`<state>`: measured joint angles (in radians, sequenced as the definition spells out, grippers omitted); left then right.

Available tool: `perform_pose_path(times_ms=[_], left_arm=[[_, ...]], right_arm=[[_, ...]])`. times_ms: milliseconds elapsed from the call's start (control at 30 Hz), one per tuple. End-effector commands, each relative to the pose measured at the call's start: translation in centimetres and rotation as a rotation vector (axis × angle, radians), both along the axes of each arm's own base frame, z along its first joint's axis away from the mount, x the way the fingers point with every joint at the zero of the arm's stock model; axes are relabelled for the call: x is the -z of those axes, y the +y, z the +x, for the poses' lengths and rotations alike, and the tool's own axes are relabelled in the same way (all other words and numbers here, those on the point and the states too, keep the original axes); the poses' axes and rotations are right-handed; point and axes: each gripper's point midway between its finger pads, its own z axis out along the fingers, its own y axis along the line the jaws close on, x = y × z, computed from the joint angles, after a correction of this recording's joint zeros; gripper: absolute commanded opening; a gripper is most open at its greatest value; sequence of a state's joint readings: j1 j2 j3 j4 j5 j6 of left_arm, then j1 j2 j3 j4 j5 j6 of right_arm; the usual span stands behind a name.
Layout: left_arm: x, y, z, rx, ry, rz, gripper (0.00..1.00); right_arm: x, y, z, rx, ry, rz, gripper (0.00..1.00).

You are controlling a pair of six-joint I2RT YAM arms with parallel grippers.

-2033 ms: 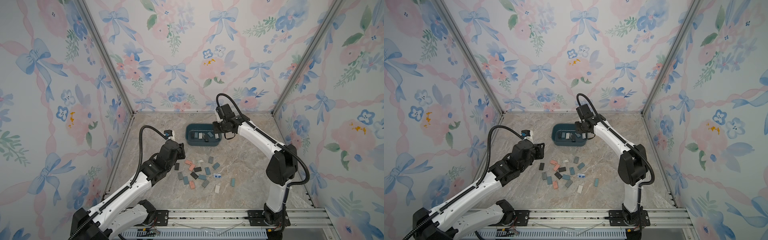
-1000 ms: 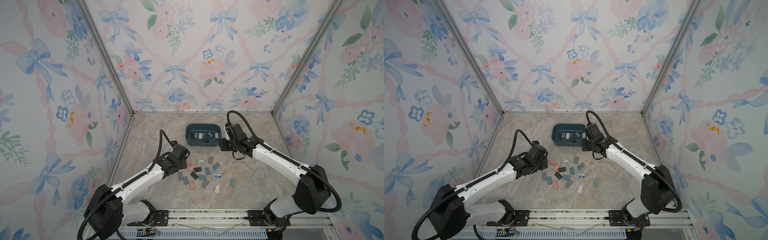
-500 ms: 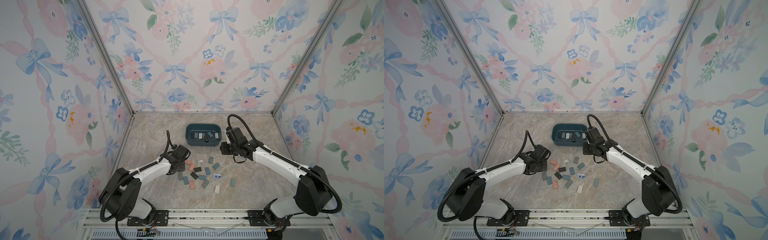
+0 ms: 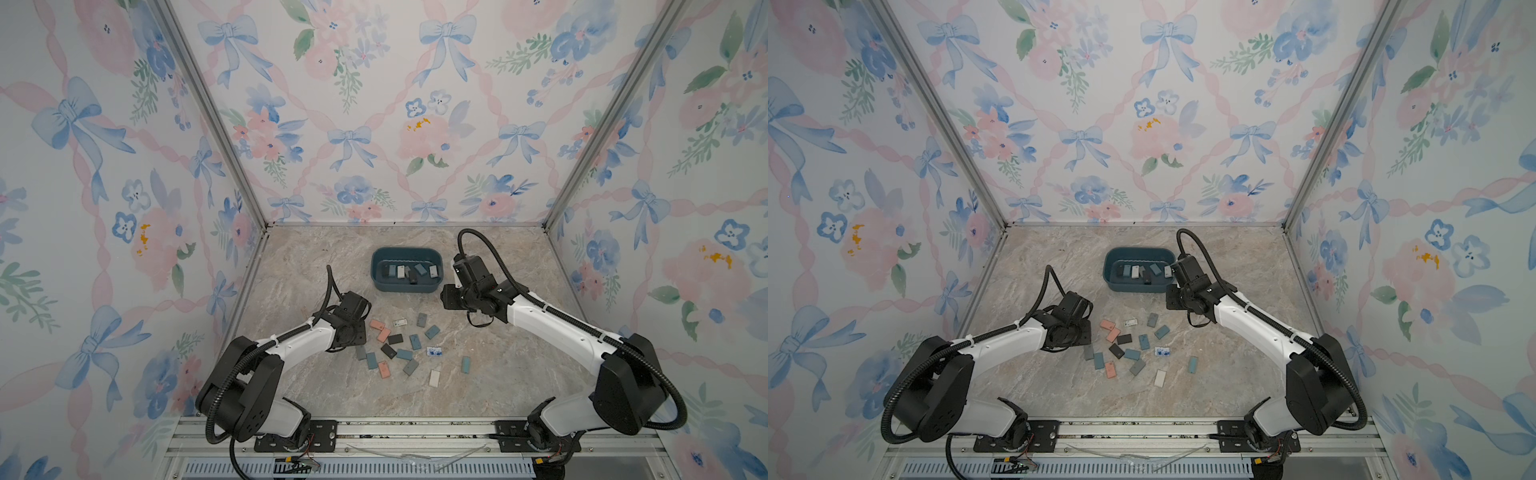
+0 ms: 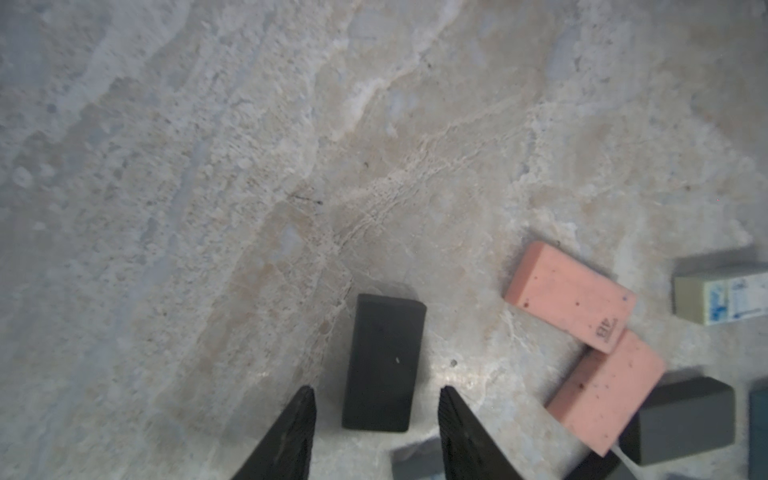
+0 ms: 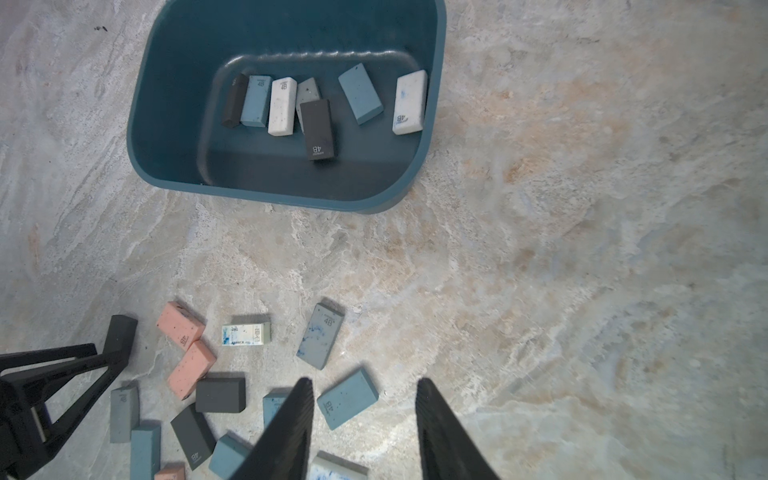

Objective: Put the eraser in the storage box
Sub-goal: Pick up the eraser from the center of the board.

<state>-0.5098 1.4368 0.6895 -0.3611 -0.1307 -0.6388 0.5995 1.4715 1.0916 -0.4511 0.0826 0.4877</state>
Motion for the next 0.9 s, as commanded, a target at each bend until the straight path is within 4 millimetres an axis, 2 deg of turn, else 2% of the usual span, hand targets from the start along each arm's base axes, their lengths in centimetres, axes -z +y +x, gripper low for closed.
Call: perform_pose_path(times_ms=[0, 200, 867], left_arm=[[0.7, -0.3, -0.1, 0.023, 0.018, -0.009, 0.51], [1.2, -0.3, 0.4, 0.021, 0.019, -0.005, 0.49], [2.2, 0.5, -0.5, 0.005, 0.057, 0.030, 0.23]], right_arm=[[-0.2, 0.1, -0.4, -0.001, -0.003, 0.015, 0.44], [-0.2, 0.1, -0.5, 0.001, -0.001, 0.012, 0.44], [-0.1, 0.0, -0.5, 0.003, 0.003, 0.011, 0.44]])
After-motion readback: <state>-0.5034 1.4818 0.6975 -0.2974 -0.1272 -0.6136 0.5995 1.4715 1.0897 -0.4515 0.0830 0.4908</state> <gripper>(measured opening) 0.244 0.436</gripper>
